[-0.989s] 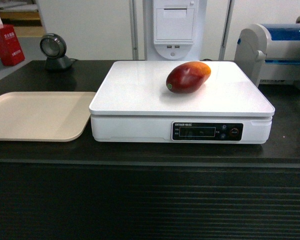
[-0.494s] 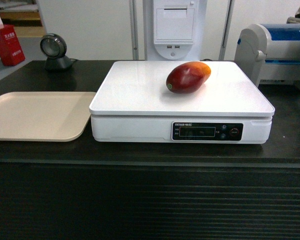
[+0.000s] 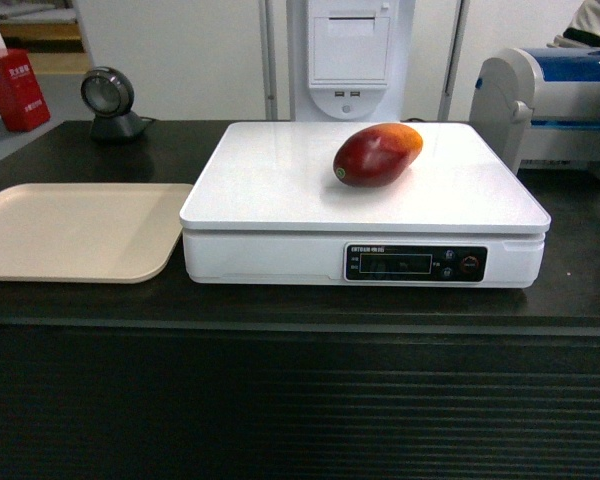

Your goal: Place dark red mango on scale at checkout

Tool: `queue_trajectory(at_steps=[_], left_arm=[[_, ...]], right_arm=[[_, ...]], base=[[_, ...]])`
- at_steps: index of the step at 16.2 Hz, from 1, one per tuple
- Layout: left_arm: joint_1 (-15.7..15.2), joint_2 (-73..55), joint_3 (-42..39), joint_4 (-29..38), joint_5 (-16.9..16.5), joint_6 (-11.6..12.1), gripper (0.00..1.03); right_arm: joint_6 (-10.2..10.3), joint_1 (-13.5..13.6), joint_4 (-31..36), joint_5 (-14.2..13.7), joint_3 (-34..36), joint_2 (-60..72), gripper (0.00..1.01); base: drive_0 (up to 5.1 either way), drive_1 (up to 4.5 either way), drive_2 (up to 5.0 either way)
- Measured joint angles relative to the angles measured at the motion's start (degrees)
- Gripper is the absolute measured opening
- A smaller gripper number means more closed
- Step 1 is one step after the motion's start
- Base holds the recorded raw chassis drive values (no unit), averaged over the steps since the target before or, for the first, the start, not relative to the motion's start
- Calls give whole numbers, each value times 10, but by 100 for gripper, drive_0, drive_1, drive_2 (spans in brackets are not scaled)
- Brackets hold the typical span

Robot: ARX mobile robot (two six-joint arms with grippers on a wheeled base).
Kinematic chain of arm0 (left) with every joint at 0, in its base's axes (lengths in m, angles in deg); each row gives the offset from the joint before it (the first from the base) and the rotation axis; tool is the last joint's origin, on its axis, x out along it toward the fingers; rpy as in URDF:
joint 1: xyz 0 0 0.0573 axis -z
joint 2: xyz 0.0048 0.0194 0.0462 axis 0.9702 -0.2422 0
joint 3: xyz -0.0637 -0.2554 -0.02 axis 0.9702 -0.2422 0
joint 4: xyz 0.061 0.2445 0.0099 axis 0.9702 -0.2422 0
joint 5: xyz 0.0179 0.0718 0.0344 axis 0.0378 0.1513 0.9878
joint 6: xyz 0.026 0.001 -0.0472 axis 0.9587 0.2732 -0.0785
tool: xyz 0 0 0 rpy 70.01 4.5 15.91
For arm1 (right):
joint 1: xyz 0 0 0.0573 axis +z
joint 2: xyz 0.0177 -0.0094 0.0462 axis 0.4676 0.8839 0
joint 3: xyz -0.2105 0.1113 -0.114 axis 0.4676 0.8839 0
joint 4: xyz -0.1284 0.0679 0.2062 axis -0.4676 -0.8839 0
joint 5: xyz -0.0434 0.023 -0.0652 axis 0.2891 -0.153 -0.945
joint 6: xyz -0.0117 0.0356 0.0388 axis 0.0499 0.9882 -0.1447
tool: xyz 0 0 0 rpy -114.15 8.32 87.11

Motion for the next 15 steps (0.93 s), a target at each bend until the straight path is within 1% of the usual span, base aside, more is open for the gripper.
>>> queue_trajectory(at_steps=[3, 4, 5, 6, 7, 15], left_arm=[[0, 45, -11, -33, 0, 0, 2], [0, 58, -18, -33, 0, 0, 2], [0, 59, -29, -9, 0, 0, 2], [0, 61, -31, -11, 0, 0, 2], [0, 73, -33, -39, 0, 0, 2], [0, 201, -33, -158, 0, 0, 2]], right_arm=[[0, 0, 0, 0, 0, 0, 98], [0, 0, 0, 0, 0, 0, 98], [0, 0, 0, 0, 0, 0, 98], [0, 0, 0, 0, 0, 0, 98], [0, 0, 0, 0, 0, 0, 98], [0, 0, 0, 0, 0, 0, 98]], base=[[0, 0, 0], [0, 0, 0], [0, 0, 0], [0, 0, 0], [0, 0, 0], [0, 0, 0]])
